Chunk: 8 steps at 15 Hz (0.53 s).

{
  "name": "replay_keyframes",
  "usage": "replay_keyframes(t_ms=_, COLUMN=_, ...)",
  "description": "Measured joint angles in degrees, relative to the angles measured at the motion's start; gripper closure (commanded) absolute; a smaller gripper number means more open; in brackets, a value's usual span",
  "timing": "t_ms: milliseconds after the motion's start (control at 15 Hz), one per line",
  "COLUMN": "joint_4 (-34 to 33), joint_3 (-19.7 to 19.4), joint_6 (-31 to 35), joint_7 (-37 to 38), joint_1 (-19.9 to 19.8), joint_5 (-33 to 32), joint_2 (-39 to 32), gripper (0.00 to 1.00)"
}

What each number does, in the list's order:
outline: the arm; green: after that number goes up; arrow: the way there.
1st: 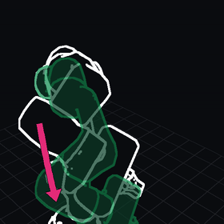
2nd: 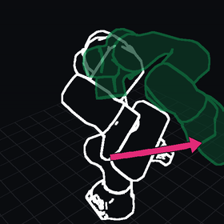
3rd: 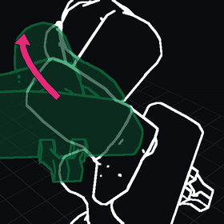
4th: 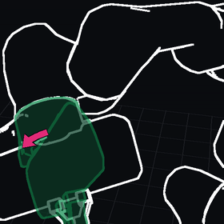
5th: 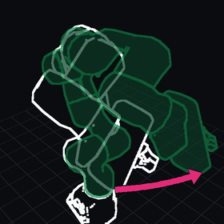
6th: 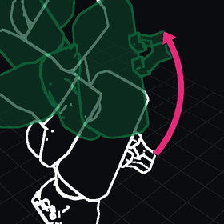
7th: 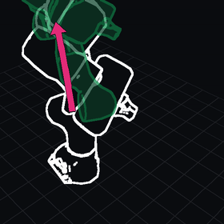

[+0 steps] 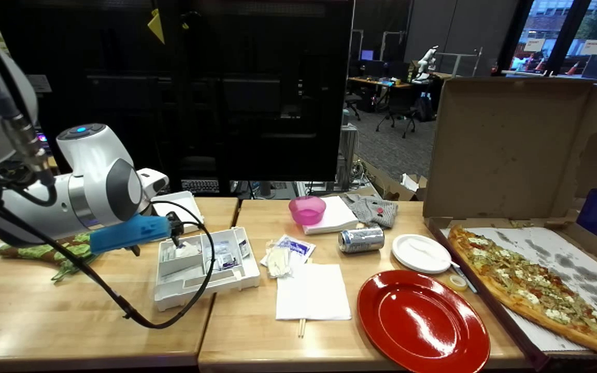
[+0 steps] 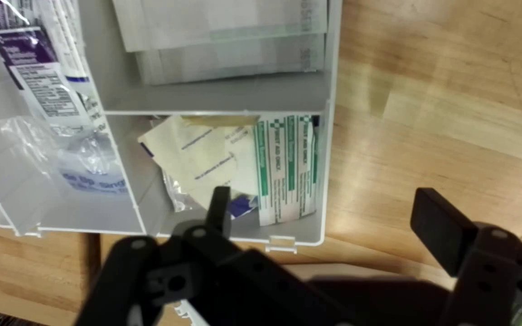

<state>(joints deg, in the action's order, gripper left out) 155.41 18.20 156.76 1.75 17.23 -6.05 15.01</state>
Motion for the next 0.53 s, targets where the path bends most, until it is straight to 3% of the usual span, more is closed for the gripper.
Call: replay_keyframes(t_ms=533, joint_4=-0.78, joint_3=-4.68, joint_6=0.00, joint_7=-6.46, joint_1=0.23, joint_5=5.17, joint_2=0.58, gripper=0.00)
